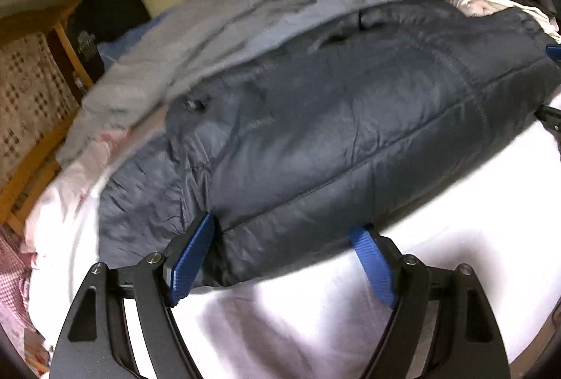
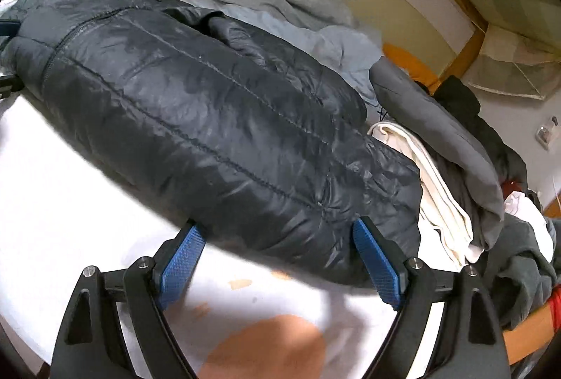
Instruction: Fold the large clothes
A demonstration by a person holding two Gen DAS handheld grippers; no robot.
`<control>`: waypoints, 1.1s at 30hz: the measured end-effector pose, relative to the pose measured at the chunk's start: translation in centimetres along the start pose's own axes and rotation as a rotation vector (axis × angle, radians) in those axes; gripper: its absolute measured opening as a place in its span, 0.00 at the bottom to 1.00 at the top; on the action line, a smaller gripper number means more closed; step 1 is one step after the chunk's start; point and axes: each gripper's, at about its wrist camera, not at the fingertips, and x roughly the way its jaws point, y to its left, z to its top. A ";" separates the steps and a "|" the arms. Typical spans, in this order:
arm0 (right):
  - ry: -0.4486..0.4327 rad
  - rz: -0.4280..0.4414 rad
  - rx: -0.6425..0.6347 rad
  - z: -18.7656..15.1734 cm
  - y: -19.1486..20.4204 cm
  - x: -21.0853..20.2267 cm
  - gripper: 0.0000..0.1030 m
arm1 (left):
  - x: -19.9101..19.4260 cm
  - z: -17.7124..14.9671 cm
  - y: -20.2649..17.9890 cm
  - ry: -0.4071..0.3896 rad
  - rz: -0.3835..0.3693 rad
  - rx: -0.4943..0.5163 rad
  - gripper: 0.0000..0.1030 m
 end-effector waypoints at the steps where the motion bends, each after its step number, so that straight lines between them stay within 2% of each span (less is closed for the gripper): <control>1: 0.014 0.004 0.020 0.1 -0.1 0.2 0.85 | 0.2 0.1 -0.1 -0.015 0.010 0.005 0.77; 3: 0.045 0.015 0.082 0.3 -0.5 0.5 0.85 | 0.4 0.4 -0.4 -0.021 0.020 0.020 0.74; 4: 0.049 0.023 0.092 0.4 -0.6 0.5 0.82 | 0.5 0.6 -0.4 -0.024 0.012 0.013 0.59; 5: 0.045 0.032 0.095 0.5 -0.7 0.5 0.72 | 0.7 0.7 -0.4 -0.023 0.015 0.020 0.37; 6: 0.037 0.015 0.098 0.6 -0.7 0.5 0.43 | 1.3 0.9 -0.3 -0.008 0.056 0.038 0.29; 7: 0.038 -0.034 0.101 0.5 -0.8 0.5 0.24 | 1.5 1.0 0.0 0.011 0.079 0.033 0.18; 9: 0.012 0.025 0.138 0.5 -1.4 -0.1 0.15 | 0.8 1.3 1.2 0.018 0.034 -0.047 0.10; 14: -0.043 0.067 0.181 -0.1 -2.7 -3.6 0.13 | -5.3 1.2 3.2 -0.076 0.018 -0.110 0.09; 16: -0.045 0.095 0.224 -0.8 -3.0 -4.9 0.13 | -7.1 0.5 3.4 -0.085 0.005 -0.141 0.09; 19: -0.014 0.092 0.257 -1.5 -2.5 -5.4 0.13 | -7.6 -0.1 3.1 -0.074 0.005 -0.153 0.09; 23: -0.025 0.122 0.270 -1.2 -2.8 -6.4 0.13 | -6.4 0.1 3.5 -0.049 0.009 -0.152 0.09; 26: -0.030 0.139 0.274 -1.0 -3.2 -7.1 0.14 | -7.1 0.1 3.9 -0.056 0.011 -0.174 0.09; 33: -0.107 0.147 0.251 0.3 -4.2 -10.4 0.14 | -9.6 1.8 6.3 -0.103 -0.020 -0.235 0.09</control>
